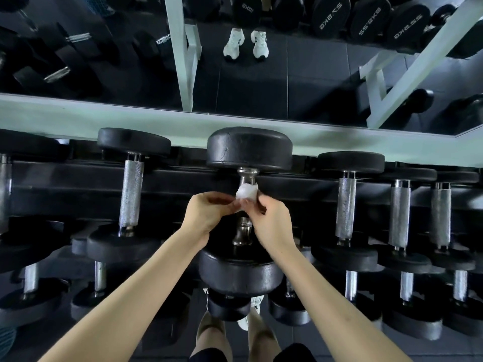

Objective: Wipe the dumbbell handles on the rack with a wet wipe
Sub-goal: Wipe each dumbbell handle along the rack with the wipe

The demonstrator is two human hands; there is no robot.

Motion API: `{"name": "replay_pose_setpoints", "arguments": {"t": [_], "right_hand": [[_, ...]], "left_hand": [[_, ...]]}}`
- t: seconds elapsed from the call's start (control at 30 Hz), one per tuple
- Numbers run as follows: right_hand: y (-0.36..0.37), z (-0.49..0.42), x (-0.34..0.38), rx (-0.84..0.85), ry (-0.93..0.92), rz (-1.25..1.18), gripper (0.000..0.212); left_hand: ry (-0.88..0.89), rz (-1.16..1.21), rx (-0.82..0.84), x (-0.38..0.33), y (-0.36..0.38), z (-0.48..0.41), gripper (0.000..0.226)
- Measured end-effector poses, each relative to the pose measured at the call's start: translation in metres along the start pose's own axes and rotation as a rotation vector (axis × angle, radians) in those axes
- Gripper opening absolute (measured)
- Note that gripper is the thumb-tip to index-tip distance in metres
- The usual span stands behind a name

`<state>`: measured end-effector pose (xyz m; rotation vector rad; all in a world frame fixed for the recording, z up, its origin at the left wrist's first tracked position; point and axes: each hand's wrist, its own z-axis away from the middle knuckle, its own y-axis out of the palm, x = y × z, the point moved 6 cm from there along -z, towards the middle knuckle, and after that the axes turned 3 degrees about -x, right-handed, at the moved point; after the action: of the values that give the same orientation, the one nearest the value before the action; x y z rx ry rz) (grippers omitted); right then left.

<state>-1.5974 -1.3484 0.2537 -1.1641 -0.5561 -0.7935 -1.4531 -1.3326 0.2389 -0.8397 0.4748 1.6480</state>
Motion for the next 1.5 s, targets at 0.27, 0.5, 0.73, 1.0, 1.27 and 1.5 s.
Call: {"name": "replay_pose_setpoints", "arguments": {"t": [0.27,0.5,0.73,1.0,1.27,1.5], "right_hand": [[-0.014,-0.029,0.021,-0.010,0.034,0.144,0.054],[-0.014,-0.005,0.006,0.063,0.045,0.117,0.054],[-0.011,0.000,0.003,0.117,0.105,0.116,0.052],[-0.008,0.005,0.004,0.101,0.097,0.119,0.038],[-0.020,0.013,0.003,-0.061,0.020,0.323,0.026],[-0.014,0.024,0.014,-0.115,-0.107,0.201,0.024]], "left_hand": [[0.145,-0.015,-0.083,-0.029,0.002,-0.001,0.021],[0.159,-0.153,-0.036,-0.028,0.005,0.007,0.020],[0.130,-0.152,-0.089,-0.016,-0.001,0.023,0.016],[0.921,-0.612,-0.210,-0.062,0.004,0.053,0.004],[0.766,-0.687,-0.086,-0.051,0.011,0.030,0.008],[0.465,-0.591,-0.208,-0.033,0.003,0.030,0.013]]}}
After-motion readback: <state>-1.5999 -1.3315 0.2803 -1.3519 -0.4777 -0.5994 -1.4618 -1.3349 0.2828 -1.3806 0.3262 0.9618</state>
